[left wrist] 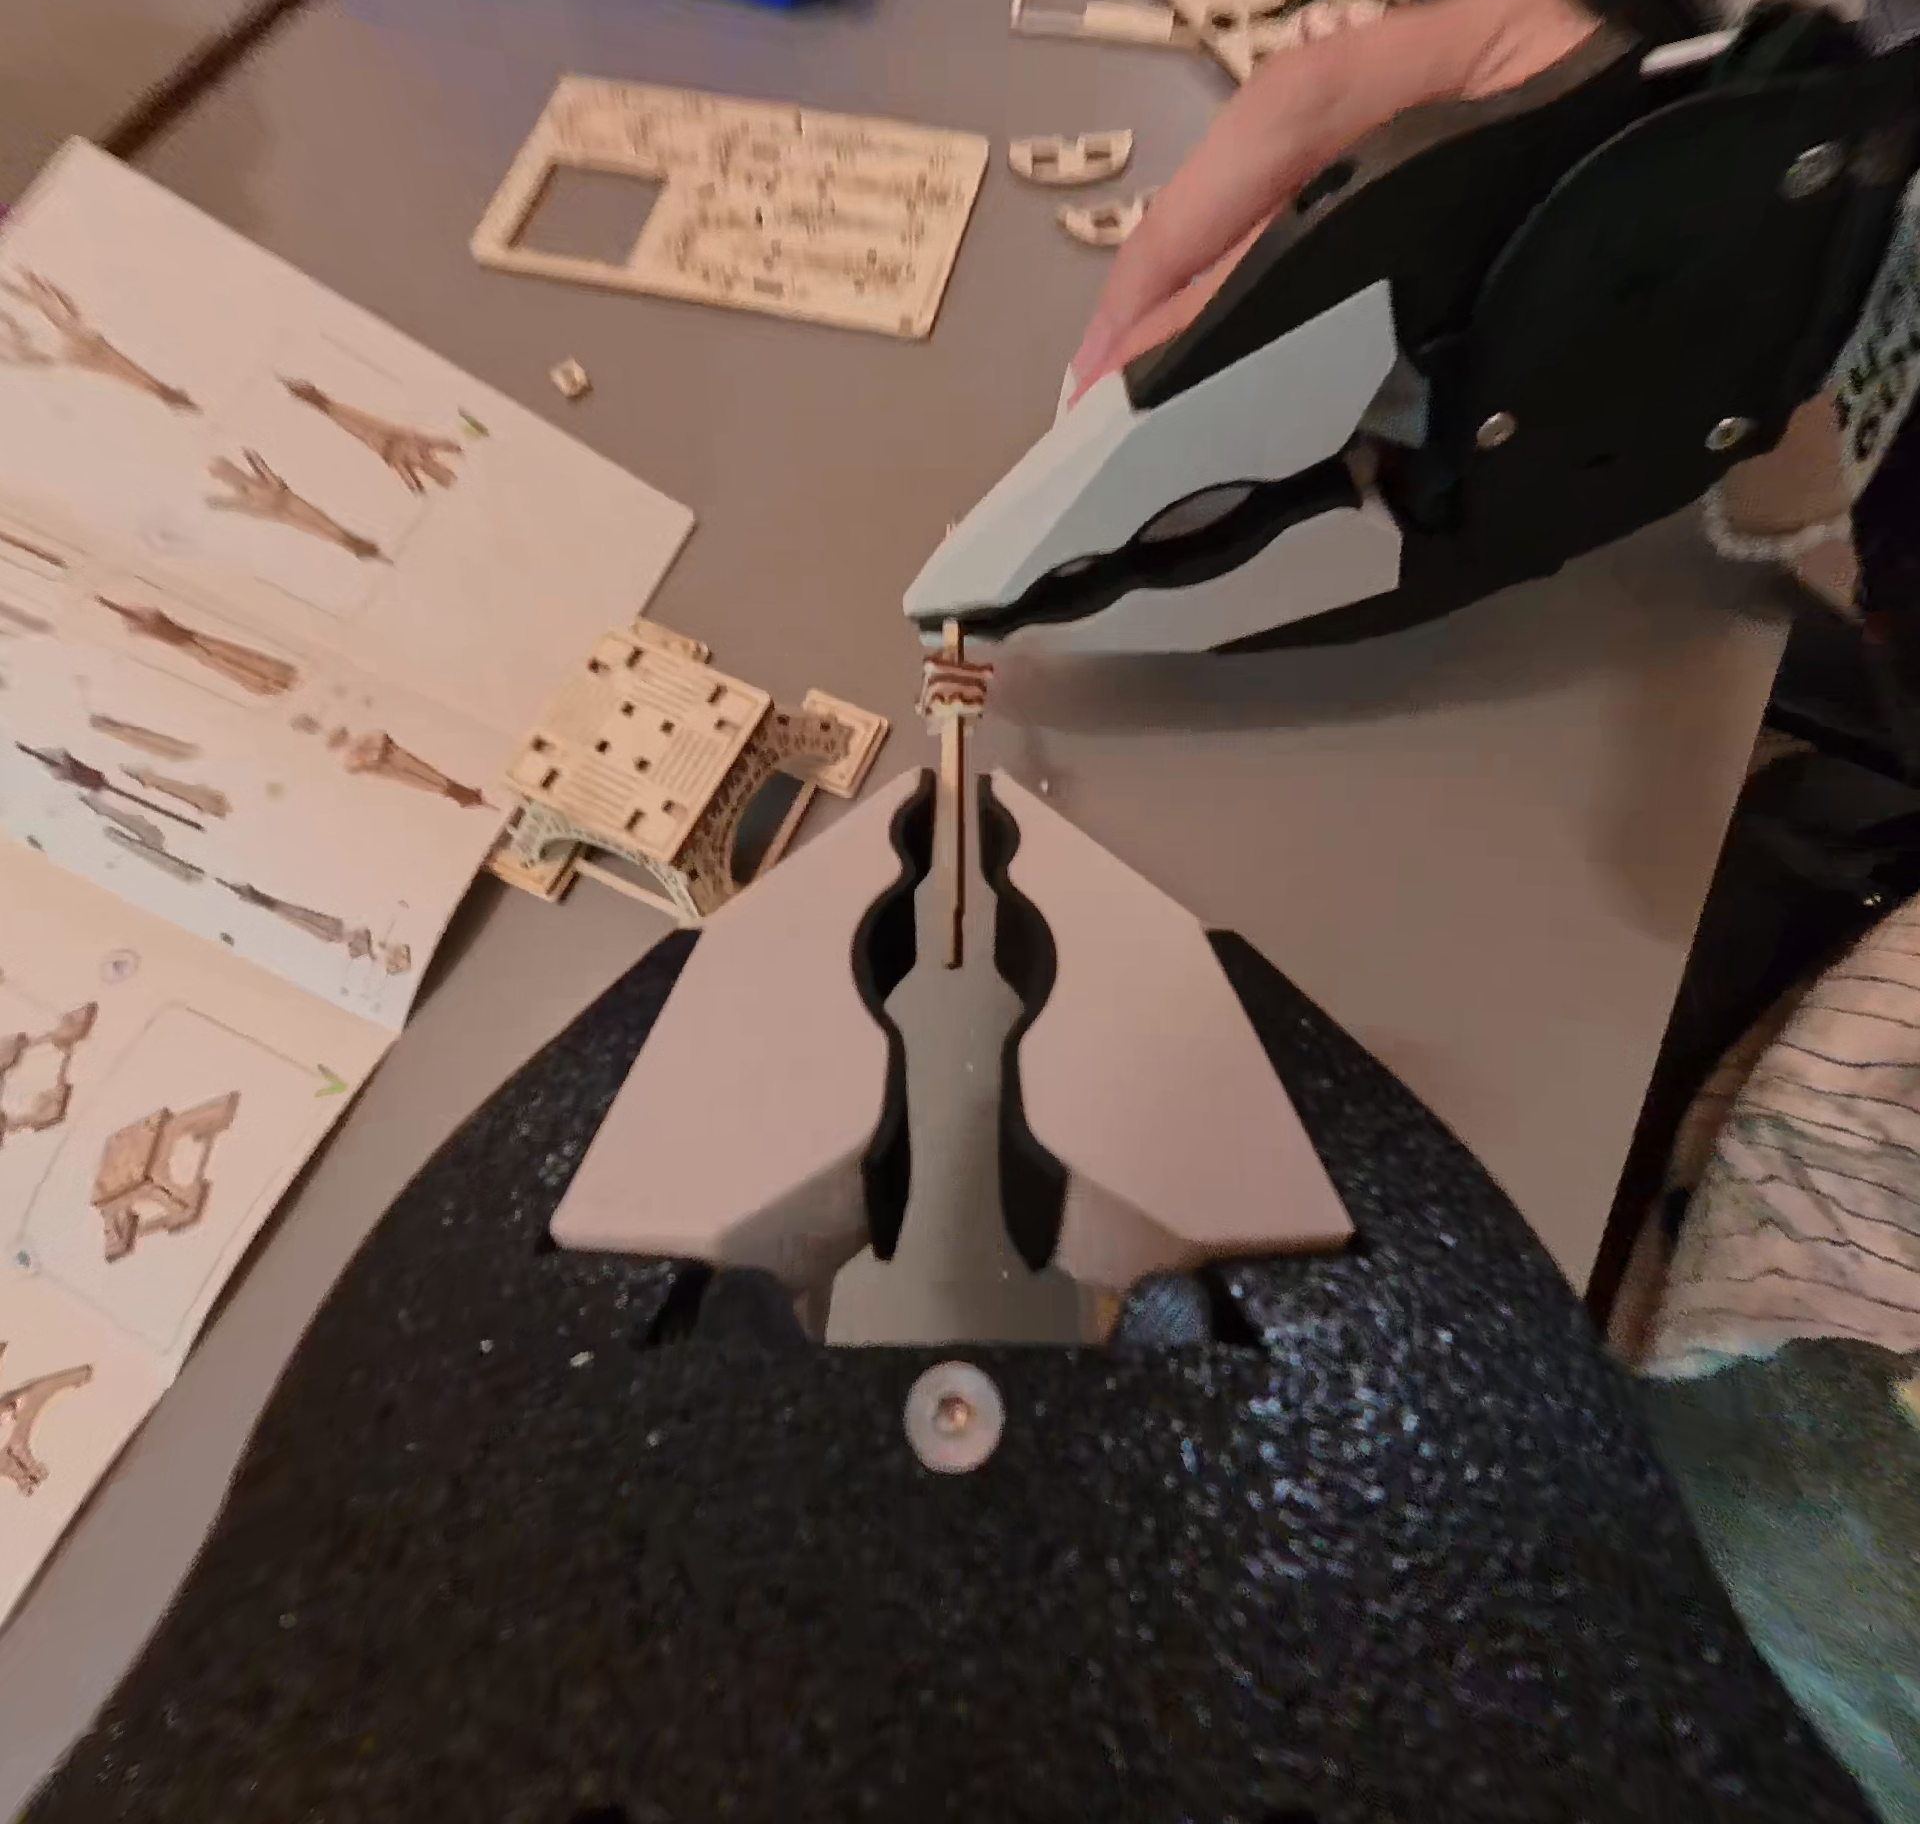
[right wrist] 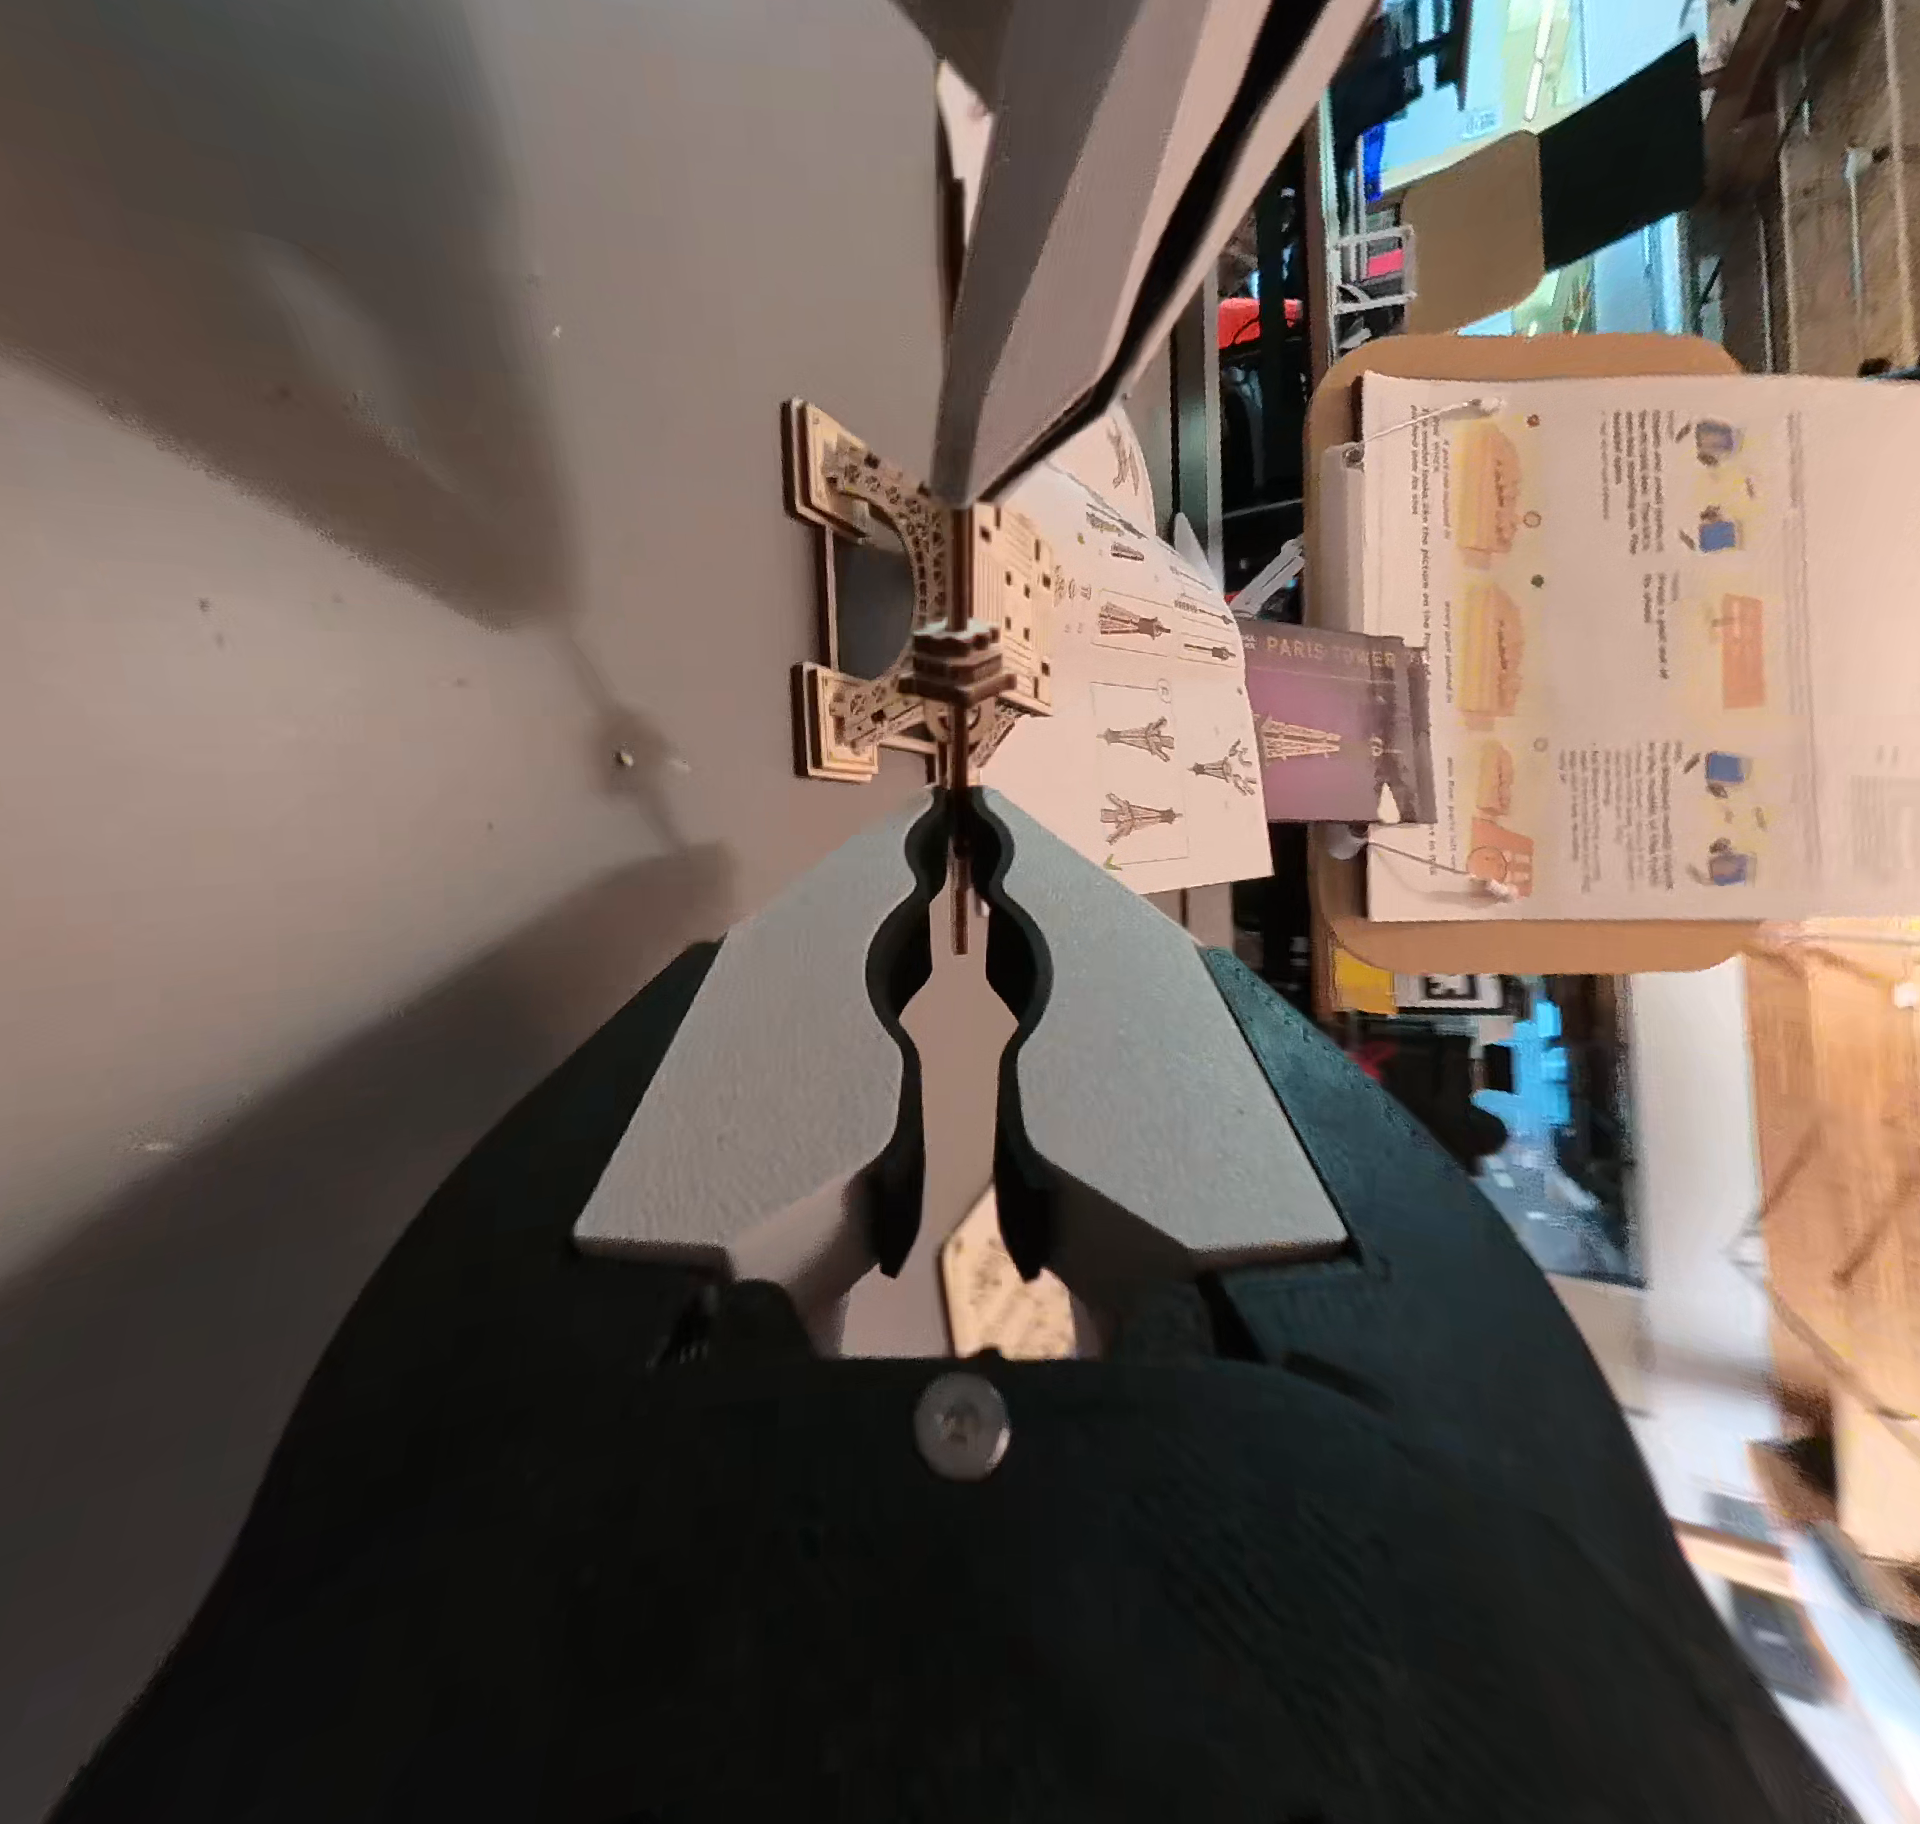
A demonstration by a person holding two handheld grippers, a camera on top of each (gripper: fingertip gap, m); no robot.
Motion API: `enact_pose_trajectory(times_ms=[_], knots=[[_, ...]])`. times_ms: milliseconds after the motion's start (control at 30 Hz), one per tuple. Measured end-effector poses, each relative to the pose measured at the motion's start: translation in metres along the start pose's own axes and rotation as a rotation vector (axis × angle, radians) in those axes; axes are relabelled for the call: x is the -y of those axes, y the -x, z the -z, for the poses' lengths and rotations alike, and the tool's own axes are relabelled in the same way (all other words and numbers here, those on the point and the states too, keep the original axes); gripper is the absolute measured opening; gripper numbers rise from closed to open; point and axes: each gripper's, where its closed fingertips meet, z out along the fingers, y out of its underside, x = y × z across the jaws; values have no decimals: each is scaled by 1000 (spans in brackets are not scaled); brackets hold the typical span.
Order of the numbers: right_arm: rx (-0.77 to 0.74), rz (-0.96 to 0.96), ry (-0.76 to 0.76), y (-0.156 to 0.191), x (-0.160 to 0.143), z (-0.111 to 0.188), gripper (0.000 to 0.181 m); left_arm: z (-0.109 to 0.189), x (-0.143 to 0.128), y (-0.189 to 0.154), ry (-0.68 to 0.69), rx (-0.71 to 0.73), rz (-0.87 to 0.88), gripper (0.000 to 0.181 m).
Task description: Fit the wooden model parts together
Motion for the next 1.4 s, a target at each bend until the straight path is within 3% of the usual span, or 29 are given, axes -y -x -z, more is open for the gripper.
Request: enact_pose_trajectory(times_ms=[100, 233, 367, 467, 667, 800, 867, 1000, 1233, 1400], knots=[[6, -196, -37, -2, 3, 2, 0, 9, 14, 5, -118, 45, -78, 26], [-11, -486, -112, -15, 9, 8, 0, 33, 41, 11, -354, 144, -159, 27], [112, -807, -309, -24, 35, 20, 0, 42, 65, 0, -528, 47, -86, 25], [154, -931, -437, -34, 49, 30, 0, 39, 72, -1, -541, 1, -70, 19], [211, -1070, -507, -38, 51, 39, 0, 36, 79, -14, -526, -104, -73, 4], [254, -1137, -532, -36, 52, 40, 0, 30, 75, -18, -488, -125, -88, 15], [230, -1162, -507, -36, 41, 38, 0, 31, 80, -14, -509, -101, -73, 25], [158, -1230, -498, -46, 15, 45, 0, 27, 87, -9, -505, -82, -56, 20], [95, -1457, -704, -74, 9, 65, 0, -11, 86, -23, -435, -180, -28, 21], [178, -1687, -1028, -95, 6, 91, 0, -15, 92, -37, -494, -258, 29, 14]])
